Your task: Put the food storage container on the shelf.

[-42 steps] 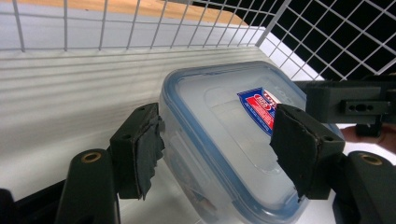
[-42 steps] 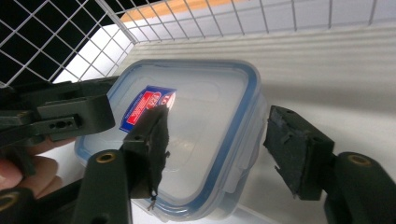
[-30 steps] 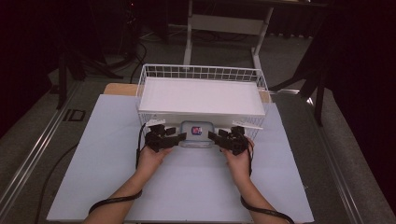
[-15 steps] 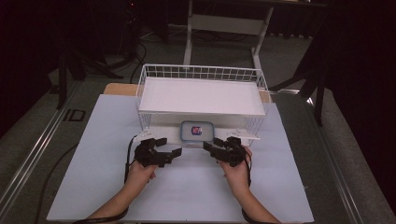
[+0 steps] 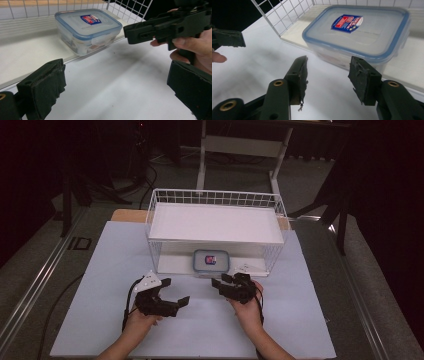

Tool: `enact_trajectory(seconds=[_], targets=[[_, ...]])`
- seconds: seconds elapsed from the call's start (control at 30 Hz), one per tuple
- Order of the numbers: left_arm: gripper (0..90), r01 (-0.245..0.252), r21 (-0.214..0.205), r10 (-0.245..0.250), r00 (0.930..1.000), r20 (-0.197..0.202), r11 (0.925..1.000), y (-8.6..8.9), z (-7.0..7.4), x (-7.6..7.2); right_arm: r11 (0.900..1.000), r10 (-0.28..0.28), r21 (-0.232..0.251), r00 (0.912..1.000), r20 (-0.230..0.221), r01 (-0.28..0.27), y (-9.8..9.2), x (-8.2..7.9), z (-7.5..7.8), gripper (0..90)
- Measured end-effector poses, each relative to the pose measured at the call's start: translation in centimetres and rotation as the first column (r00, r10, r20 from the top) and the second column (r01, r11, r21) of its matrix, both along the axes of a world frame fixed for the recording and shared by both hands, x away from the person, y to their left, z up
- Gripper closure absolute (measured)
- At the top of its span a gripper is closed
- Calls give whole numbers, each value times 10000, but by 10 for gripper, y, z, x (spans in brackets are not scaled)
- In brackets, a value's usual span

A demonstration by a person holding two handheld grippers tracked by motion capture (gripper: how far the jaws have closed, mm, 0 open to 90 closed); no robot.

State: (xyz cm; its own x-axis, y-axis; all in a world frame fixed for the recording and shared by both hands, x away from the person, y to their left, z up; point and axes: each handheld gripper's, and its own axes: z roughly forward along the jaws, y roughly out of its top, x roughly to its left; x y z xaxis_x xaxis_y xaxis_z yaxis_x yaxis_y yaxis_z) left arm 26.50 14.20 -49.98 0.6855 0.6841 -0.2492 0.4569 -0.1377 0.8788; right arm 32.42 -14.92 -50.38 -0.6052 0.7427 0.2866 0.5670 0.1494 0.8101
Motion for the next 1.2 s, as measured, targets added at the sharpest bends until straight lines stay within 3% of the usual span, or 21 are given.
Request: enact_trajectory(seconds=[0.07, 0.23, 0.33, 0.47, 0.63, 0.9, 1.2], targets=[[28, -213, -23, 213, 9997, 92, 9998, 2, -1, -5, 9999, 62, -102, 10000, -61, -63, 1, 1, -2, 562], [28, -366, 377, 345, 9979, 540, 9986, 5, -3, -16, 9988, 53, -488, 9997, -253, -65, 6, 5, -9, 816], [28, -404, 390, 372, 9961, 800, 9984, 7, -5, -21, 9970, -5, -772, 9994, -339, -21, 10, 8, -11, 897], [28, -646, 468, 591, 9921, 1104, 9968, 6, -10, -23, 9955, -67, -947, 9991, -430, 26, 14, 17, -17, 899], [28, -416, 584, 358, 9947, 965, 9974, 2, -15, -21, 9955, -175, -941, 9982, -576, 120, 19, 25, -22, 900], [28, -465, 399, 421, 9937, 1039, 9981, 4, -15, -19, 9937, -310, -1095, 9983, -501, 253, 27, 34, -24, 900], [28, -435, 572, 374, 9939, 1035, 9974, 3, -15, -19, 9931, -575, -1049, 9968, -553, 514, 30, 50, -24, 900]])
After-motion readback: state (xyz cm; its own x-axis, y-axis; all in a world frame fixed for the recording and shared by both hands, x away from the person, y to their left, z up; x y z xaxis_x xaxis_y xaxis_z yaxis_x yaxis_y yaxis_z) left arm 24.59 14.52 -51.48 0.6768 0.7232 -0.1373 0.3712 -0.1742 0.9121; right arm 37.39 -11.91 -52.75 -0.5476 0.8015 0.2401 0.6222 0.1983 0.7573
